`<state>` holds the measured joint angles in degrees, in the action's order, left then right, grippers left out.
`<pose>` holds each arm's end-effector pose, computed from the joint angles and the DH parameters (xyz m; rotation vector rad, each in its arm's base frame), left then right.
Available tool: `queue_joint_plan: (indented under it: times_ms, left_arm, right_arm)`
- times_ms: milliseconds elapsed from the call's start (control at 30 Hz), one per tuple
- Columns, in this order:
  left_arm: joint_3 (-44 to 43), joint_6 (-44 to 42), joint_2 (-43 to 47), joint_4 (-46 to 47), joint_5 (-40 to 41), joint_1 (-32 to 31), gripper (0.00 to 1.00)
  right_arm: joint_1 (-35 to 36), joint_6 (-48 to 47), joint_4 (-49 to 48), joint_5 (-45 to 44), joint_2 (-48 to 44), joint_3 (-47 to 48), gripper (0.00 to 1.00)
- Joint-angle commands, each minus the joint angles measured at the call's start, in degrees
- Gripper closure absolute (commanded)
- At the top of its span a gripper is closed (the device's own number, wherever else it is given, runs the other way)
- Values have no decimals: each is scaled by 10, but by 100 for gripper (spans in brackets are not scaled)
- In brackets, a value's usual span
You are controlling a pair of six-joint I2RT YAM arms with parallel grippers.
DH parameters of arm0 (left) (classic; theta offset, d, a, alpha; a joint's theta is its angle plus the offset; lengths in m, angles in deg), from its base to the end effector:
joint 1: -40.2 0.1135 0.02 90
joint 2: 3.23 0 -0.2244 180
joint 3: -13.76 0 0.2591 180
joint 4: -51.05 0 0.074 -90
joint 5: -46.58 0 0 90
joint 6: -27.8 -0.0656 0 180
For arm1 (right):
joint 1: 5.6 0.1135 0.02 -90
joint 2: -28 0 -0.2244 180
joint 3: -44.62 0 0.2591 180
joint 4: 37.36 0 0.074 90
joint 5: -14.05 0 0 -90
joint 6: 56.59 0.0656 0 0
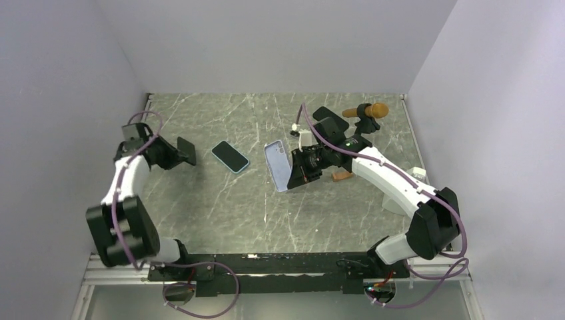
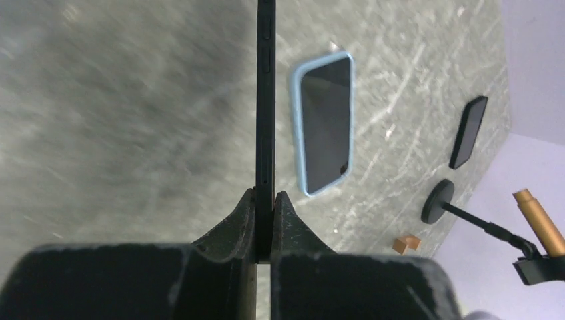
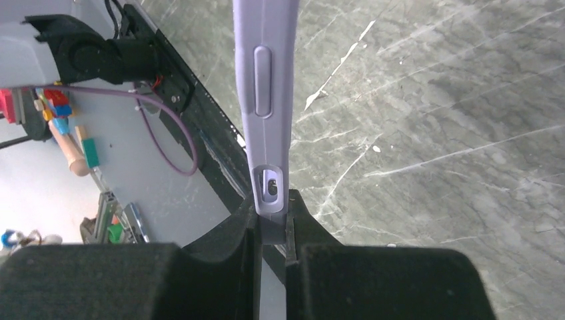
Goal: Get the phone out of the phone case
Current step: Place the phone at the center of the board.
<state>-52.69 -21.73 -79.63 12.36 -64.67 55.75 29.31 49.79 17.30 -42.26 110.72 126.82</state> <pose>0.3067 0.0607 0.1854 -0.9929 2.2342 -0.6454 0.2449 0.2153 0.2282 -0.6726 2.5659 1.0792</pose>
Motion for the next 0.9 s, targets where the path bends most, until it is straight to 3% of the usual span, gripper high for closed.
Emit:
queue_joint_plan:
  times_ms: [0, 233, 433, 700, 867]
  left_arm:
    - [-119, -196, -96, -13, -135, 96, 100]
    - [-210, -316, -247, -123, -168, 136, 100]
    - [-269, -331, -348, -225, -45, 137, 94]
    - [-299, -327, -390, -255, 45, 137, 64]
    - [-338, -322, -410, -293, 114, 137, 45]
  right_arm:
    - [2, -40, 8, 44, -19, -5, 100]
    - [1, -89, 35, 102, -2, -10, 100]
    - [0, -86, 35, 113, -13, -34, 100]
    - [-3, -63, 13, 118, -34, -102, 100]
    - [-2, -42, 0, 142, 1, -106, 100]
